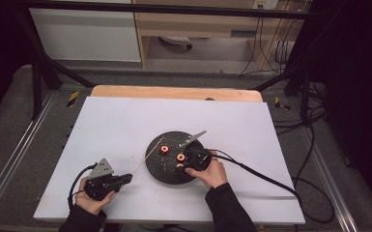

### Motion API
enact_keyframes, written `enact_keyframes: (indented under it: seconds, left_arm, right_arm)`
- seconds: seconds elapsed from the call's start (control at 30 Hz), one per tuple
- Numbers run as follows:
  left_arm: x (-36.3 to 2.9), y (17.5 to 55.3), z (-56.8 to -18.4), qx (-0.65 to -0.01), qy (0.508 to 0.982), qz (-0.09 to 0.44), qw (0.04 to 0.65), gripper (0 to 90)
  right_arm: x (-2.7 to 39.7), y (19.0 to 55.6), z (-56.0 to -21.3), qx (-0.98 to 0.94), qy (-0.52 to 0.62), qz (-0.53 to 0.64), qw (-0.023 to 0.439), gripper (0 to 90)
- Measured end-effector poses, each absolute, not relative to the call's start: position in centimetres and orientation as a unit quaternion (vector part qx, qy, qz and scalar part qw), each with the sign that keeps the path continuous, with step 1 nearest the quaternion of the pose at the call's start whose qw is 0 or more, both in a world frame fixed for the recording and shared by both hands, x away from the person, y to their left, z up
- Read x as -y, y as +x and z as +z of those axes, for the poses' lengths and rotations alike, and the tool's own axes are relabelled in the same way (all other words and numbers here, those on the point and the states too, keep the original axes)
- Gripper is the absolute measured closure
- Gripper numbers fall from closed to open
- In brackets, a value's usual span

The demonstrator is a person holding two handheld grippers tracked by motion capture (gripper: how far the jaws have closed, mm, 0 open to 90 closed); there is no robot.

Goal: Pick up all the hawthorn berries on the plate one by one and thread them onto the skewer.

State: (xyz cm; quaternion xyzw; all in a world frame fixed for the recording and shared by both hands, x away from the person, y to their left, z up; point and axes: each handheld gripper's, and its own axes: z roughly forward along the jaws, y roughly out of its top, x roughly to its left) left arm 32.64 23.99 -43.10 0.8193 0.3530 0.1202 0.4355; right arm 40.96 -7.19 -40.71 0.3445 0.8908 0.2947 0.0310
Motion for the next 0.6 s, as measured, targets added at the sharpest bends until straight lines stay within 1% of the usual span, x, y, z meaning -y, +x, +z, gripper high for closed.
enact_keyframes:
  seconds: [0.1,0.23,0.6]
  left_arm:
    - [-23.94,32.62,-43.10,-0.352,0.820,0.120,0.435,87.9]
    - [-23.90,32.64,-43.12,-0.351,0.820,0.120,0.435,87.9]
    - [-23.82,32.65,-43.16,-0.350,0.822,0.119,0.433,87.9]
  right_arm:
    - [6.92,41.27,-40.81,-0.894,0.343,0.287,0.021,49.5]
    - [6.85,41.53,-41.18,-0.900,0.341,0.270,0.009,53.6]
    - [6.67,41.92,-41.72,-0.903,0.333,0.273,0.004,58.4]
